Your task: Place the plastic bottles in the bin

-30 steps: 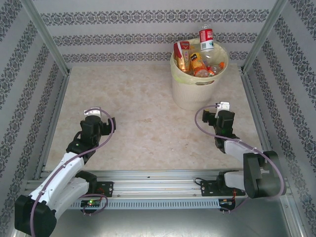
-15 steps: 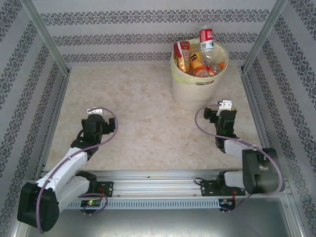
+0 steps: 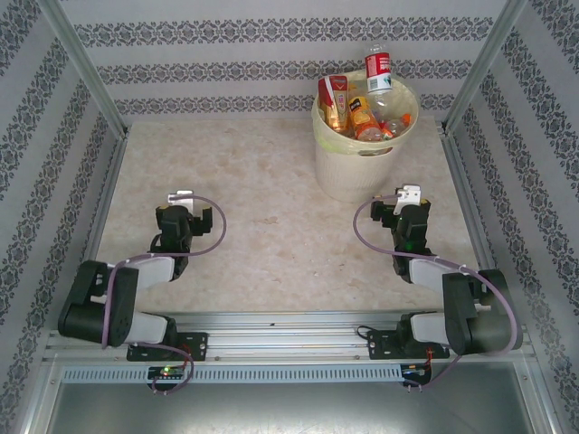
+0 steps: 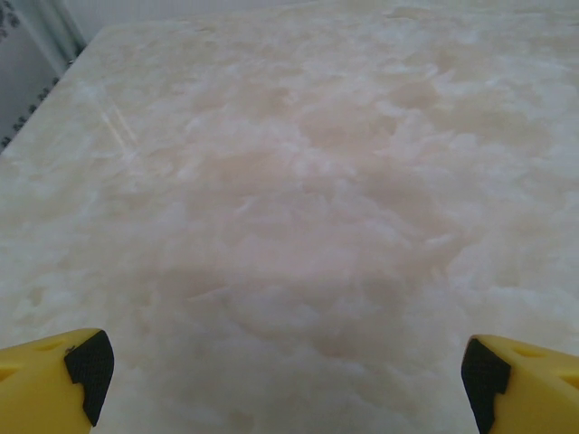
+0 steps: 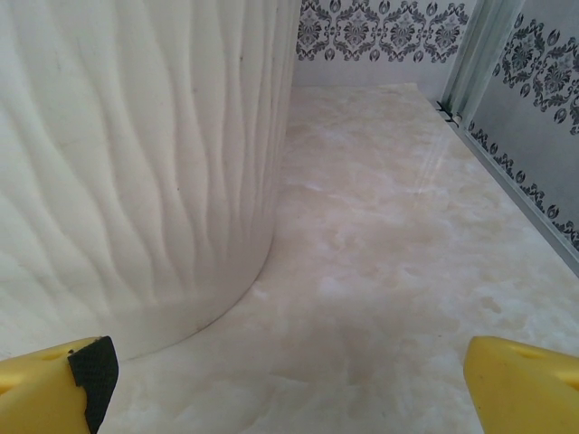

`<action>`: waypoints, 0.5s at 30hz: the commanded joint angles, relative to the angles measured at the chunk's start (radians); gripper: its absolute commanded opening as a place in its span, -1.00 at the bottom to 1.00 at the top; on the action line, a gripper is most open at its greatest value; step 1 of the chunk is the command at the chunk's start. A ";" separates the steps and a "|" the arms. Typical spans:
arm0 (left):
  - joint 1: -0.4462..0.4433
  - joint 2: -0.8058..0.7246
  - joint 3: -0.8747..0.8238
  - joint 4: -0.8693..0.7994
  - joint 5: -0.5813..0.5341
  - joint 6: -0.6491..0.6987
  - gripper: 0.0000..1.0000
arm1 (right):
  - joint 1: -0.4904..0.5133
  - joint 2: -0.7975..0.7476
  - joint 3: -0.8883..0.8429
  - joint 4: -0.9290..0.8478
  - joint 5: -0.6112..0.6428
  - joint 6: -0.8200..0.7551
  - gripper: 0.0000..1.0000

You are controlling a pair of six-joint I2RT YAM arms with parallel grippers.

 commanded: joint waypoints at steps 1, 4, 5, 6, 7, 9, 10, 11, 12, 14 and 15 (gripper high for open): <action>0.034 0.071 -0.023 0.264 0.061 0.035 1.00 | 0.009 -0.015 -0.007 0.022 -0.003 -0.011 0.96; 0.050 0.196 -0.049 0.440 0.053 0.022 1.00 | 0.013 -0.014 -0.008 0.023 -0.004 -0.015 0.97; 0.051 0.210 -0.043 0.430 0.035 0.018 1.00 | 0.013 -0.014 -0.007 0.022 -0.005 -0.015 0.96; 0.054 0.175 -0.007 0.303 0.022 -0.007 1.00 | 0.015 -0.013 -0.004 0.017 -0.008 -0.017 0.96; 0.064 0.166 0.023 0.237 0.026 -0.018 1.00 | 0.017 -0.014 0.000 0.008 -0.010 -0.017 0.97; 0.096 0.186 0.014 0.287 0.076 -0.032 1.00 | 0.024 -0.012 0.005 0.000 -0.009 -0.019 0.96; 0.099 0.175 0.022 0.253 0.078 -0.039 1.00 | 0.028 -0.012 0.006 0.000 -0.006 -0.022 0.96; 0.098 0.176 0.018 0.263 0.077 -0.038 1.00 | 0.031 -0.010 0.006 -0.001 -0.004 -0.025 0.97; 0.098 0.183 0.012 0.290 0.076 -0.031 1.00 | 0.033 -0.010 0.007 -0.001 -0.002 -0.025 0.96; 0.098 0.178 0.012 0.277 0.080 -0.035 1.00 | 0.033 -0.007 0.010 -0.004 0.006 -0.024 0.96; 0.098 0.182 0.015 0.281 0.077 -0.033 1.00 | 0.033 -0.006 0.011 -0.002 0.011 -0.023 0.96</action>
